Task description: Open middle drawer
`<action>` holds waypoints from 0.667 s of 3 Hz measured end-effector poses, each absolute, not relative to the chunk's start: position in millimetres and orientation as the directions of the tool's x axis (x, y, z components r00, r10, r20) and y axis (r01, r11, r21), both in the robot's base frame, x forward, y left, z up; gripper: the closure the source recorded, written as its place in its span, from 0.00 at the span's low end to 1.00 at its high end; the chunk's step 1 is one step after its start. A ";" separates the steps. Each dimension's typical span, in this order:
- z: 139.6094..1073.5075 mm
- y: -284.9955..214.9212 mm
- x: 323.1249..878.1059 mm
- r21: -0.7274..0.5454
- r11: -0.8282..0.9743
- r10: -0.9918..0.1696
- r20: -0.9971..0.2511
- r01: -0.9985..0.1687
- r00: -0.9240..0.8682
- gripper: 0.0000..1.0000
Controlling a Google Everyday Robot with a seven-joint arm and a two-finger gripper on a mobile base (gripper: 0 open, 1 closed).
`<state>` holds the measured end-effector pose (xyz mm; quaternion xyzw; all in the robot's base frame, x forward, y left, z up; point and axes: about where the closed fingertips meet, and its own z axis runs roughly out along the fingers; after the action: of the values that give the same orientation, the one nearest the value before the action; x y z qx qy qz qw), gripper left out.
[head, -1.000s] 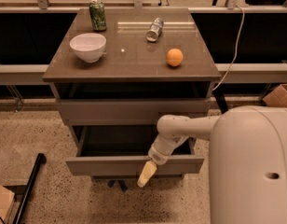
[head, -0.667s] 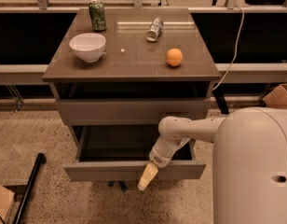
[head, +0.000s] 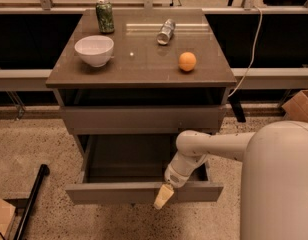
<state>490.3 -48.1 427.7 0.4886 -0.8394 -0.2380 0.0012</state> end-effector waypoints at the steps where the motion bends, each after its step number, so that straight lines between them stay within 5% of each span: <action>1: 427.2 -56.2 463.0 0.435 0.399 -0.818 -0.229 -0.808 -0.527 0.11; 2: 427.9 -67.4 437.7 0.462 0.414 -0.803 -0.220 -0.784 -0.554 0.00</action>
Offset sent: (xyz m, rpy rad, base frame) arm -0.0994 -0.0440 0.0037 0.0389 0.1155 -0.0845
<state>437.7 -67.4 427.9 0.4719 -0.8408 -0.2647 0.0179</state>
